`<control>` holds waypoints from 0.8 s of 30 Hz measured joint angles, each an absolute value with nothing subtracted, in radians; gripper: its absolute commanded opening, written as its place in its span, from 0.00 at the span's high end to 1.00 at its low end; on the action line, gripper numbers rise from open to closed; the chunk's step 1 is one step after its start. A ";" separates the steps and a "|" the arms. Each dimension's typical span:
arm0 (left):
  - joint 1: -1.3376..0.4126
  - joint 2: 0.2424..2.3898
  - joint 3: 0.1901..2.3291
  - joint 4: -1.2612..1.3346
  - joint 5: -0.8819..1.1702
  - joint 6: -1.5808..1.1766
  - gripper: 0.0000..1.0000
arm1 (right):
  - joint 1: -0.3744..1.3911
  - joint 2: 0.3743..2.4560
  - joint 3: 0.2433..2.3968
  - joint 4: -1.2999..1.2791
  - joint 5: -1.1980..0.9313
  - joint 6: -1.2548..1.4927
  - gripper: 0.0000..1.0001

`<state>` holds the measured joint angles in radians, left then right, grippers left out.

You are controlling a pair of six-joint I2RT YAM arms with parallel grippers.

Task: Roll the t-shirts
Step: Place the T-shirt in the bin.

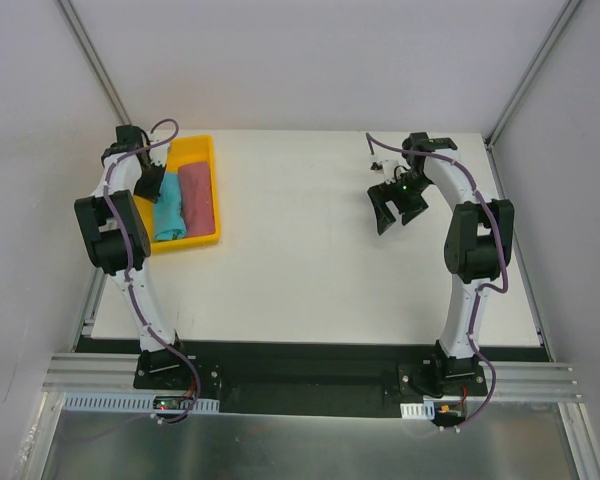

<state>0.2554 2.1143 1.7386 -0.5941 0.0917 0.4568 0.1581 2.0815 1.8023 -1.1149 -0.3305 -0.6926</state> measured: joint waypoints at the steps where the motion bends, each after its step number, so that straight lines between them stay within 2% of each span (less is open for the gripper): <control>1: 0.257 2.124 1.750 -0.600 0.088 0.459 1.00 | 0.158 2.082 1.802 -1.115 -0.331 -0.692 0.04; 14: 0.236 2.335 2.010 -0.596 0.016 0.513 1.00 | 0.158 2.107 1.818 -1.115 -0.326 -0.693 0.04; 24: 0.178 2.339 2.018 -0.595 0.020 0.501 1.00 | 0.158 2.109 1.821 -1.116 -0.322 -0.693 0.04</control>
<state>0.1783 2.3386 2.0178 -0.5945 0.0196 0.5007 0.1581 2.1090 1.8206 -1.1156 -0.3222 -0.6930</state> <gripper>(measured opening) 0.002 0.960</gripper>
